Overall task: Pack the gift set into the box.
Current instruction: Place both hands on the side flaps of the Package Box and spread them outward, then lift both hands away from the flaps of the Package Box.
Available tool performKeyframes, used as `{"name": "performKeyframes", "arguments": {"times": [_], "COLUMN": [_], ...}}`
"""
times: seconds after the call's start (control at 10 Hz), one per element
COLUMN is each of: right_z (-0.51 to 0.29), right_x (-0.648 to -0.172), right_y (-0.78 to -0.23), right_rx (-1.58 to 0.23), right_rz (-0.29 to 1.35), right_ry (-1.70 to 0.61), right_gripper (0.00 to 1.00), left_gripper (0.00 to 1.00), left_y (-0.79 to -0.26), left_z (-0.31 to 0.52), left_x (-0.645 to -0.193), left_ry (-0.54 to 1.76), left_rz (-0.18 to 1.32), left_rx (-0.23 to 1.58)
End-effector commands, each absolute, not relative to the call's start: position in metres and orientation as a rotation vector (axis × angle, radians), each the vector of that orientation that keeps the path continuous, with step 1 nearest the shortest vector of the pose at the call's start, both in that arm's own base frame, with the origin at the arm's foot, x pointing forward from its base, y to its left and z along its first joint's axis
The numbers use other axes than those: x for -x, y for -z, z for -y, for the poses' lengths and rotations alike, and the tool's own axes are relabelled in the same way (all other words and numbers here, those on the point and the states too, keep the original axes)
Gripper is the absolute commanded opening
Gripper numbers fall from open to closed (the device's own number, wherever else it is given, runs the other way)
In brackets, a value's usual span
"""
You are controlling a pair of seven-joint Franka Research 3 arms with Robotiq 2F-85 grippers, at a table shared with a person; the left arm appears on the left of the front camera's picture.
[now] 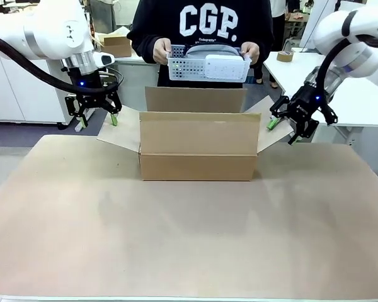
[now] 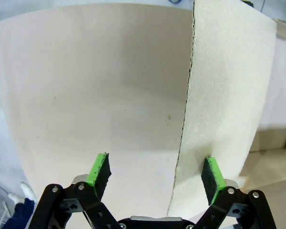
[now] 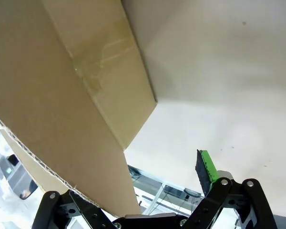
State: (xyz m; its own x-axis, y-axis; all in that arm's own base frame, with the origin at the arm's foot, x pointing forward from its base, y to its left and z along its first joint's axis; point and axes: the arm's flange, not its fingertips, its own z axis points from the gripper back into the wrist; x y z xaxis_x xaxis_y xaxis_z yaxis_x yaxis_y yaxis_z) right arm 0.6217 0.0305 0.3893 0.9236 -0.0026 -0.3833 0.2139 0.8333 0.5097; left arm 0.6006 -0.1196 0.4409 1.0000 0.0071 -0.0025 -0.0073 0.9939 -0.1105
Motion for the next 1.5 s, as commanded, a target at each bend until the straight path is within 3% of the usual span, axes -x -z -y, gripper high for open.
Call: {"name": "performKeyframes", "arguments": {"times": [0.0, 1.4], "right_z": [-0.0341, -0.0341], "right_x": [-0.6200, -0.6200], "right_y": [-0.3899, -0.3899], "right_rx": [-0.565, -0.565], "right_rz": [-0.392, -0.392], "right_ry": [0.104, 0.104], "right_gripper": [1.00, 1.00], "left_gripper": [1.00, 1.00], "left_y": [-0.4419, -0.4419], "left_z": [0.1185, 0.1185], "left_x": [-0.6003, -0.6003], "left_ry": [-0.023, -0.023], "left_rz": [0.006, 0.006], "left_rx": [0.092, 0.092]}}
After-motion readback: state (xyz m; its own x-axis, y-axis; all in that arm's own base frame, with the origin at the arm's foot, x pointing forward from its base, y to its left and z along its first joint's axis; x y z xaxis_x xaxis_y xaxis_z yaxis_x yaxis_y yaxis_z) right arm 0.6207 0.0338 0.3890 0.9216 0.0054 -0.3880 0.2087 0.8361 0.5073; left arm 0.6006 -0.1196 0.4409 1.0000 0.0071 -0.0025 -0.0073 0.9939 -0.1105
